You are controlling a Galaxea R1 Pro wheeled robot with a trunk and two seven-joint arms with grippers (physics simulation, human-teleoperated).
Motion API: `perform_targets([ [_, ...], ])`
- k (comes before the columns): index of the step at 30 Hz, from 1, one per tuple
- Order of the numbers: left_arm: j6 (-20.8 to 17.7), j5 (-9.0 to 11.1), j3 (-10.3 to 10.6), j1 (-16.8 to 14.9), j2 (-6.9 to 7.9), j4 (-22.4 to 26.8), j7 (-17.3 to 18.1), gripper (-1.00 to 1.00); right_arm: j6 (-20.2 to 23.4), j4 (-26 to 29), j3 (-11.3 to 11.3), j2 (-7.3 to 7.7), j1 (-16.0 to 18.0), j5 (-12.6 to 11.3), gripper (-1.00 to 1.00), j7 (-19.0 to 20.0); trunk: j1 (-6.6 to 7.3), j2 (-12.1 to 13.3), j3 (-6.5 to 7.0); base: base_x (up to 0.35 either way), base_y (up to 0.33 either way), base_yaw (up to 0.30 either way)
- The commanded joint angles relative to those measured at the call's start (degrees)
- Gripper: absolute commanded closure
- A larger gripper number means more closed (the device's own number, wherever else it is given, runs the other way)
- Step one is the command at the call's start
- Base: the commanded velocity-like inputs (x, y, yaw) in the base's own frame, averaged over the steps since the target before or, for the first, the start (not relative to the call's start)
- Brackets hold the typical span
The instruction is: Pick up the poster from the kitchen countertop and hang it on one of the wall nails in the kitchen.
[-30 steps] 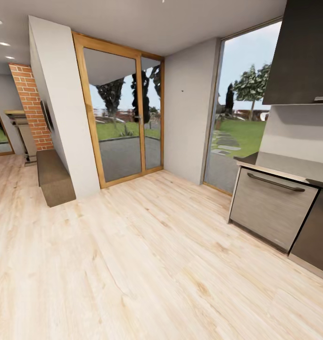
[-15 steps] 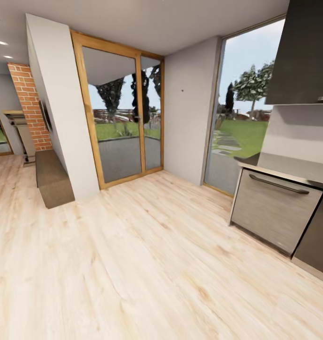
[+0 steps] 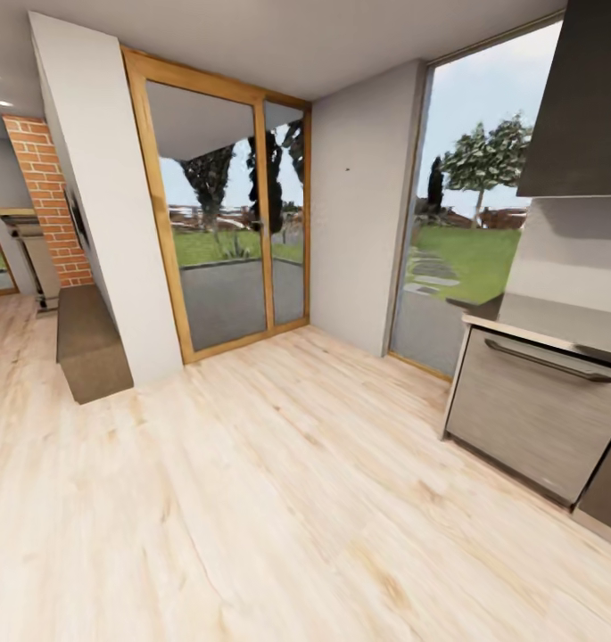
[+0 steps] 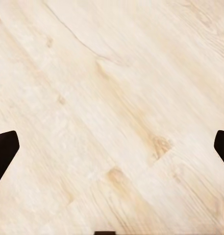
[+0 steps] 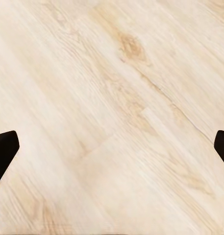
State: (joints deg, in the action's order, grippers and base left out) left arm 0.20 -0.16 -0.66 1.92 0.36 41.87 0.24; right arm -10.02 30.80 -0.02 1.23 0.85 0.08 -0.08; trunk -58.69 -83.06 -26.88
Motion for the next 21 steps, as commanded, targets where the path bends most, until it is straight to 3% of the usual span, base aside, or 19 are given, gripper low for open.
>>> perform_targets([
  [1,0.02,-0.02,-0.05,0.02,-0.01,0.07,0.03,-1.00,-0.18,-0.03,-0.01,0.00,0.03,0.01,-1.00,-0.01,-0.04,-0.02,-0.05,0.332,0.000,0.000],
  [9,-0.01,-0.02,-0.05,0.02,-0.01,0.06,0.03,-1.00,-0.18,-0.03,-0.03,0.00,0.03,-0.10,-1.00,-0.01,-0.04,-0.02,-0.05,0.320,0.000,-0.029],
  [21,0.06,-0.02,0.11,0.02,-0.01,-1.91,0.01,-1.00,-0.17,-0.03,-0.07,0.00,0.03,-0.50,-1.00,0.07,-0.04,-0.02,-0.03,0.065,0.000,-0.266],
])
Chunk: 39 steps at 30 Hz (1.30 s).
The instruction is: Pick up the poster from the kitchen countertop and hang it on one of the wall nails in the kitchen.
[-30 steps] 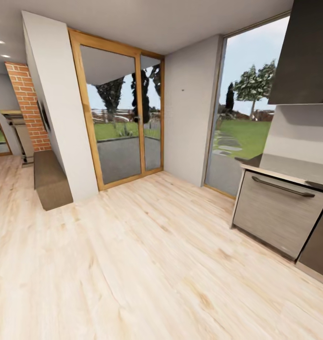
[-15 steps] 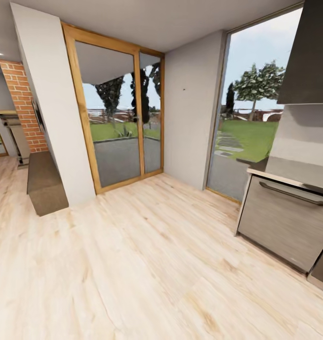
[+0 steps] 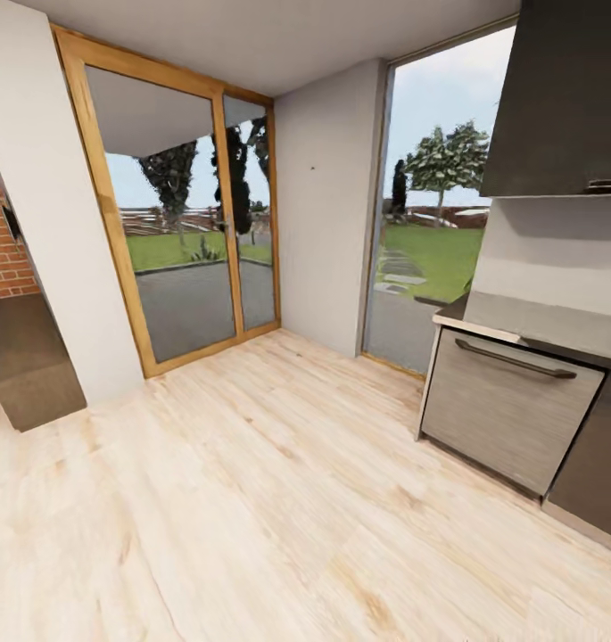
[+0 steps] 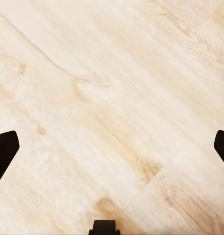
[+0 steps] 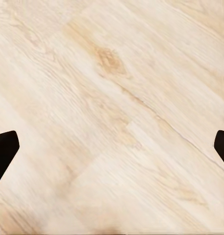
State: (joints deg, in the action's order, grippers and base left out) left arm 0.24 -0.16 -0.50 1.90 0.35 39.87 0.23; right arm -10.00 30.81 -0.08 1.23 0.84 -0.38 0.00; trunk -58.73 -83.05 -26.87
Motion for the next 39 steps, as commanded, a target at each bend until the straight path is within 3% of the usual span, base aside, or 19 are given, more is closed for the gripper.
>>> perform_targets([
  [1,0.03,-0.02,-0.05,0.03,0.00,0.06,0.03,-1.00,-0.19,-0.05,-0.01,0.00,0.04,-0.05,-1.00,0.00,0.00,-0.03,-0.03,0.005,0.000,-0.297],
  [39,0.03,-0.11,-0.02,0.03,0.00,-0.10,0.01,-1.00,-0.15,-0.05,-0.18,0.00,0.04,-0.06,-1.00,-0.08,0.00,-0.03,0.71,0.000,0.000,-0.300],
])
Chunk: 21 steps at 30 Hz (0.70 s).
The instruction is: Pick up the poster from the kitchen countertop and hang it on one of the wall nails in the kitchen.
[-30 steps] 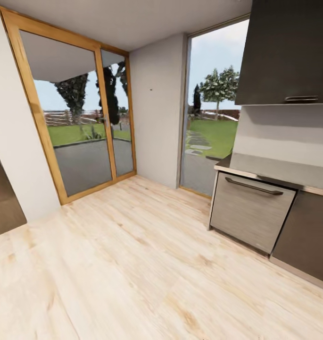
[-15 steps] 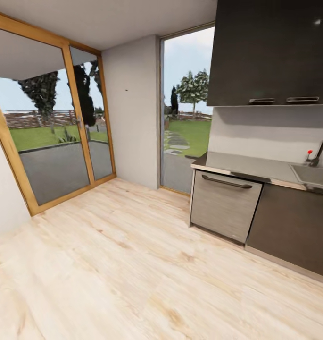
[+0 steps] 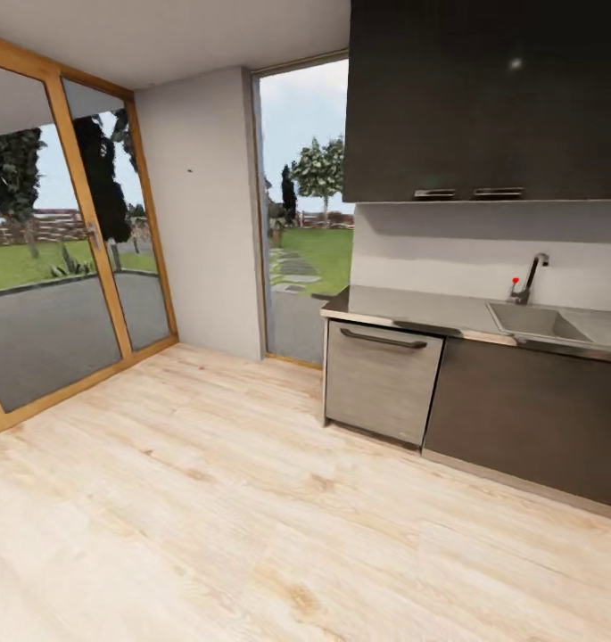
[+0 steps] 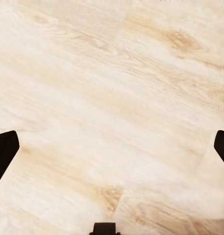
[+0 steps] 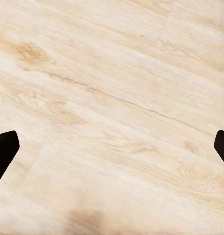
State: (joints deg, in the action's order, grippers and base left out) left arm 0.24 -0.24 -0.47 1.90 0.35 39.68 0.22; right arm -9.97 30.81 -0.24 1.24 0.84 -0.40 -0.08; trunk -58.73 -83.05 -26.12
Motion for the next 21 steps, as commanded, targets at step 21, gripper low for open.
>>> perform_targets([
  [21,0.02,-0.03,0.03,0.03,0.00,0.05,0.04,-1.00,-0.17,-0.05,-0.02,-0.01,0.04,-0.04,-1.00,-0.18,0.00,-0.03,0.22,0.101,0.000,-0.210],
])
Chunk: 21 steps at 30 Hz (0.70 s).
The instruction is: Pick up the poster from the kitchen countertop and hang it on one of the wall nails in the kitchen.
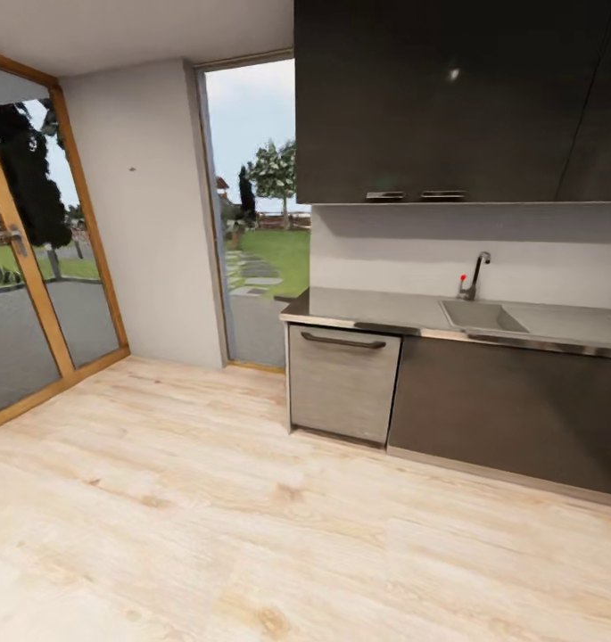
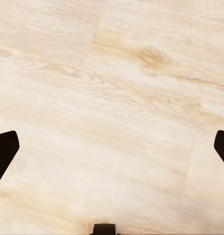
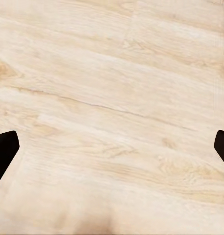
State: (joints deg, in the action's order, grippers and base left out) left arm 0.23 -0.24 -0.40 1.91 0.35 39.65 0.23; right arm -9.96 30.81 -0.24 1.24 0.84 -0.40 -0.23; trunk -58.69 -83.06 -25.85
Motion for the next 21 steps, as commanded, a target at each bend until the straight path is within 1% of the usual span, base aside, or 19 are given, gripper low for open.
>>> perform_targets([
  [1,0.03,-0.03,-0.04,0.02,0.00,0.08,0.03,-1.00,-0.19,-0.04,-0.02,-0.01,0.03,-0.02,-1.00,-0.03,-0.03,-0.02,-0.05,0.319,0.000,-0.206],
  [9,0.03,-0.03,-0.04,0.02,0.00,0.09,0.02,-1.00,-0.24,-0.05,-0.02,-0.01,0.03,-0.03,-1.00,-0.03,-0.03,-0.02,-0.05,0.328,-0.024,-0.271],
  [21,0.03,-0.03,-0.04,0.02,0.00,0.09,0.03,-1.00,-0.24,-0.05,-0.02,-0.01,0.03,-0.02,-1.00,-0.03,-0.03,-0.02,-0.05,0.326,-0.133,-0.299],
])
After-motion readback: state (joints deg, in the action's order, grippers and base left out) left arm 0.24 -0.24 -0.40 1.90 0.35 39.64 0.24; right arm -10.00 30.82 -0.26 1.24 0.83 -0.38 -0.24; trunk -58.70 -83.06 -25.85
